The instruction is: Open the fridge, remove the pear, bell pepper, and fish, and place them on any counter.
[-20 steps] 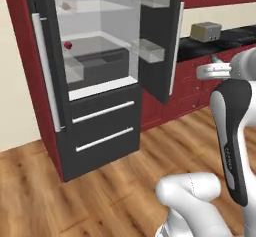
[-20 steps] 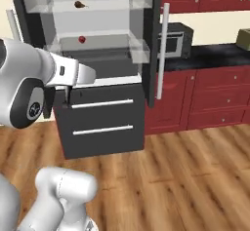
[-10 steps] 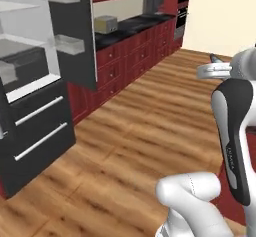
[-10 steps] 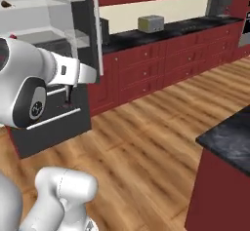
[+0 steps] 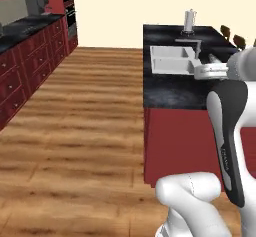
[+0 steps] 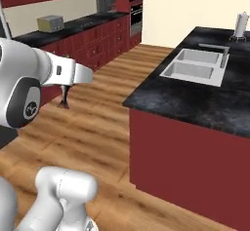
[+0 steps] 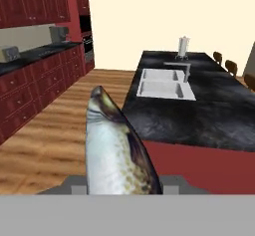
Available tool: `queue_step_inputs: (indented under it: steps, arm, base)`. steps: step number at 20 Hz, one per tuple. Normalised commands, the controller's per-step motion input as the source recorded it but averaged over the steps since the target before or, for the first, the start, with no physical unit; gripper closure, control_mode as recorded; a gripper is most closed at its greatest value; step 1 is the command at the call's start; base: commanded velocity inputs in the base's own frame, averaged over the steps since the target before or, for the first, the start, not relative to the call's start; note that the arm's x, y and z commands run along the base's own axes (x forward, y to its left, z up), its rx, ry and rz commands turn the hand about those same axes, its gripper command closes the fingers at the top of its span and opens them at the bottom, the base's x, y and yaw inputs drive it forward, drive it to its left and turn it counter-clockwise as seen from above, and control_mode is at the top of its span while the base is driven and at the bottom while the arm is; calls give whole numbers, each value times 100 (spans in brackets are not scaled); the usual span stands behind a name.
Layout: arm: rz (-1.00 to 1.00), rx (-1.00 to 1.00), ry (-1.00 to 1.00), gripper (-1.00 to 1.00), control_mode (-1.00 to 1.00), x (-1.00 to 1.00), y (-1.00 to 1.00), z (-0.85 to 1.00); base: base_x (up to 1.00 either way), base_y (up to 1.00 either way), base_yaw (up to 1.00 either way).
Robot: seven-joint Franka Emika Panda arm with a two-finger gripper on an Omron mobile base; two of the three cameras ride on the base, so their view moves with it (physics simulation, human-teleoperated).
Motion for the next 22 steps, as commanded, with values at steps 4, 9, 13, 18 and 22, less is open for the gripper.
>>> queue_step_inputs:
  steps: [4, 9, 13, 18, 22]
  arm:
    - [0, 0, 0, 100, 100, 0, 0, 0]
    - [0, 0, 0, 100, 100, 0, 0, 0]
    - [0, 0, 0, 100, 100, 0, 0, 0]
    - [0, 0, 0, 100, 100, 0, 0, 0]
    - [0, 0, 0, 100, 100, 0, 0, 0]
  base:
    - [45, -47, -46]
    - [66, -52, -19]
    - [88, -6, -8]
    - [88, 0, -10]
    - [50, -4, -17]
